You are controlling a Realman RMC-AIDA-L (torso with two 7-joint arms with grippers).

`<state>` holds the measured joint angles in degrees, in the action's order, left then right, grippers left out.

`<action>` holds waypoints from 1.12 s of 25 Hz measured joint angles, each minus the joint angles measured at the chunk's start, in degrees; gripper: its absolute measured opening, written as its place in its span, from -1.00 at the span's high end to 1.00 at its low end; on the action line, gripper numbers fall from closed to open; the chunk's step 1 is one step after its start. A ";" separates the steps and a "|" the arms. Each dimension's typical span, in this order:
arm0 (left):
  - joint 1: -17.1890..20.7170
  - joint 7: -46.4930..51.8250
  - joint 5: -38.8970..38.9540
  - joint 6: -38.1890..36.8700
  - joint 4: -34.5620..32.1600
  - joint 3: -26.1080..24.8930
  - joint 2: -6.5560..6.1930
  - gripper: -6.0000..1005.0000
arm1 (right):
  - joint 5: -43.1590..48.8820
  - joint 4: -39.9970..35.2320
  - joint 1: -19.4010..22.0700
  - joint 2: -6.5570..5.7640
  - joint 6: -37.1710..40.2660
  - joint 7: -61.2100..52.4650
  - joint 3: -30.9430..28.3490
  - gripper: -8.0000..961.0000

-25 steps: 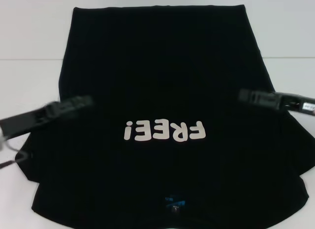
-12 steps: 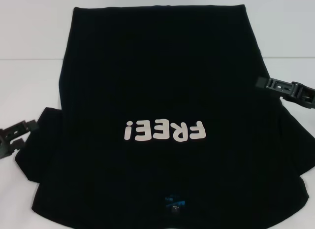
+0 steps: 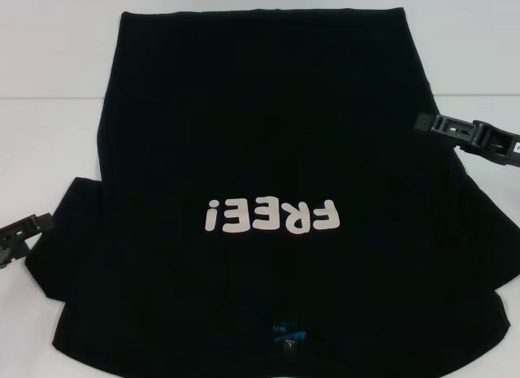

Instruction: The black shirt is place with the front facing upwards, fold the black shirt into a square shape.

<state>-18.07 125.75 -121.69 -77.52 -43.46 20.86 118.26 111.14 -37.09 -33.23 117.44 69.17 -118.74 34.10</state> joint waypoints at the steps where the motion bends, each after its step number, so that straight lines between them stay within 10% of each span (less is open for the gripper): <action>1: 0.00 -0.17 0.00 0.40 0.00 0.00 0.03 -0.79 | -0.03 0.00 0.01 0.00 -0.01 0.00 0.00 -0.90; 28: 0.04 -1.45 -3.03 3.07 0.57 1.02 1.10 -0.77 | -1.80 0.00 1.16 0.12 0.81 0.00 0.00 -0.89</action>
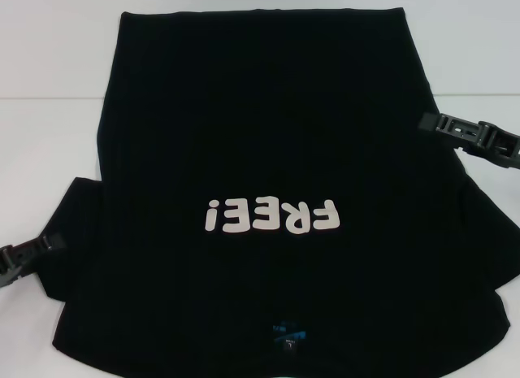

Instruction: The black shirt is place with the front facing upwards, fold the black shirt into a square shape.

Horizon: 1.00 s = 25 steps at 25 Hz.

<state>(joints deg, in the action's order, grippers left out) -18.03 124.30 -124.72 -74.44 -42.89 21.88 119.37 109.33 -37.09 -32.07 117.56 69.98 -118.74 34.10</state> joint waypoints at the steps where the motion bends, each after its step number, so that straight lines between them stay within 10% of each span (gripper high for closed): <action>1: -0.15 0.00 0.00 0.07 0.00 0.11 0.00 -0.77 | 0.00 0.00 0.05 -0.02 0.02 0.00 0.00 -0.89; 19: -1.76 1.47 0.01 2.92 -0.73 2.19 -0.05 -0.73 | -0.63 0.00 0.78 -0.23 0.07 0.00 0.00 -0.89; 25: -1.52 1.77 -0.03 2.86 -1.09 2.24 0.05 -0.30 | -1.83 0.04 1.24 -0.23 0.09 0.04 0.01 -0.89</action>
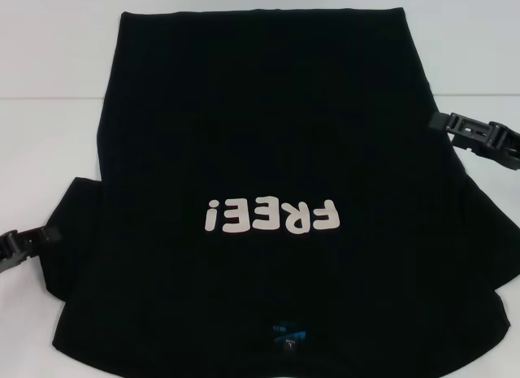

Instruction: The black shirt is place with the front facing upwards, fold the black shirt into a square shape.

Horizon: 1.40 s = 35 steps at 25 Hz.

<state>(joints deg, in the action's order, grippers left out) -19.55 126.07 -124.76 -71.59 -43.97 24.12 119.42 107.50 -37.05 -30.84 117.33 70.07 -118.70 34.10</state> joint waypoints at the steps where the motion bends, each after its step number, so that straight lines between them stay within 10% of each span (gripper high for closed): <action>1: 0.01 0.11 -0.11 0.03 -0.03 0.02 0.00 -0.21 | -0.13 0.01 0.03 0.00 0.05 0.04 0.00 -0.89; 19: -0.38 2.41 -1.48 0.78 -1.22 -0.05 -0.32 0.95 | -0.37 0.05 0.60 0.00 0.79 -0.02 -0.54 -0.89; 35: 0.26 8.69 -7.04 3.22 -6.46 -2.61 -1.24 0.93 | -0.36 0.66 0.78 -0.15 0.99 0.47 -1.81 -0.89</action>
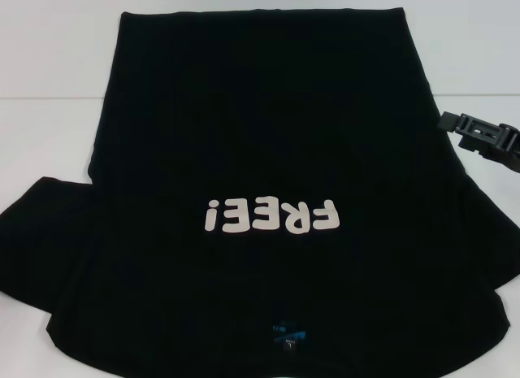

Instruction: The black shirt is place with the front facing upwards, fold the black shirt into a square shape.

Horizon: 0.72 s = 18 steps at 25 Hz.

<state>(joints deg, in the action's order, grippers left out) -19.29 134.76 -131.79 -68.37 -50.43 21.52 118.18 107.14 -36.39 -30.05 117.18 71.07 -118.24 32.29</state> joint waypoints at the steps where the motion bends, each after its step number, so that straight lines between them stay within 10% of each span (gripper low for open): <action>1: -0.06 0.22 -0.19 -0.10 -0.06 0.04 -0.08 0.93 | 0.00 0.00 0.00 -0.03 0.01 0.00 -0.02 -0.89; 18: -2.06 2.74 -2.10 -3.64 -1.26 0.34 -1.50 0.92 | 0.00 0.10 0.00 -0.07 0.20 0.03 -0.04 -0.89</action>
<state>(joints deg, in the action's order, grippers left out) -21.35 137.50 -133.89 -72.00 -51.69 21.86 116.68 107.14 -36.28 -30.05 117.11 71.26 -118.21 32.26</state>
